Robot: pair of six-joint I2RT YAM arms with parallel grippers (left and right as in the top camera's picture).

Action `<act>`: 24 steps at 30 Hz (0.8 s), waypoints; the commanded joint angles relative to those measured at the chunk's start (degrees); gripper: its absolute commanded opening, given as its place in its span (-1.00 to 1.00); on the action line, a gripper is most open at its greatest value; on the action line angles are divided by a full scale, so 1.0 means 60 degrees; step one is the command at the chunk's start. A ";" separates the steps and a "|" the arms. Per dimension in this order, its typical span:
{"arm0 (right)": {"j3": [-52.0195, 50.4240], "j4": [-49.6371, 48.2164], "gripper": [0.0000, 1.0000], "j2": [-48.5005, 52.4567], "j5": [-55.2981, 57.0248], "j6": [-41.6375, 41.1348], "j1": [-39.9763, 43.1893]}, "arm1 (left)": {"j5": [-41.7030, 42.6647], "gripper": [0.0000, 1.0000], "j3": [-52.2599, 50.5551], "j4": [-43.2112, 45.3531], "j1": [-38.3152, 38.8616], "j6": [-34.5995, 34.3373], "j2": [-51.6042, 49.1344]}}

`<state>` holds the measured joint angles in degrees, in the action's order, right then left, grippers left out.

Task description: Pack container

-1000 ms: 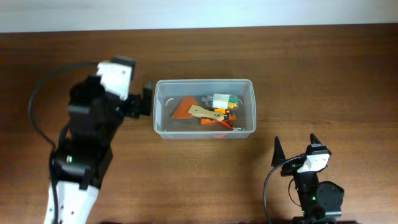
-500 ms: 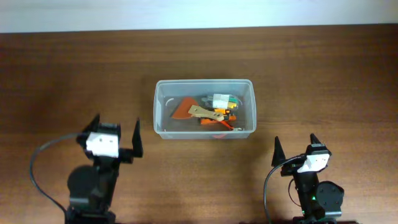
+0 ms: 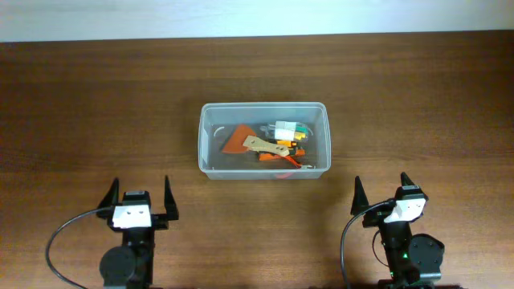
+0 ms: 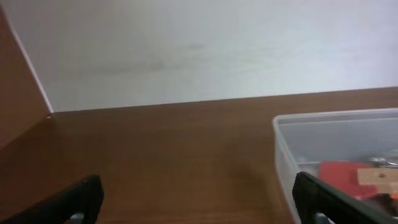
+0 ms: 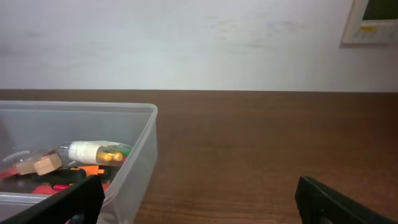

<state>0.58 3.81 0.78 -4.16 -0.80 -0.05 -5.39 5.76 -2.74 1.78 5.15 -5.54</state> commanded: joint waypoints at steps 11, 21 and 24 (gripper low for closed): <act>-0.0044 0.0055 0.97 -0.0087 0.0047 0.0058 -0.0055 | 0.0357 0.98 -0.0495 -0.0408 -0.0568 0.0015 0.0517; -0.0044 0.0055 0.98 -0.0087 0.0051 0.0058 -0.0055 | 0.0317 0.98 -0.0721 -0.0565 -0.0576 0.0025 0.0878; -0.0044 0.0055 0.97 -0.0087 0.0051 0.0058 -0.0055 | 0.0240 0.98 -0.0729 -0.0565 -0.0576 0.0025 0.0878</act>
<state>0.58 3.84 0.80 -4.16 -0.80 -0.05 -4.29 2.11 -6.26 -1.28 5.15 -0.95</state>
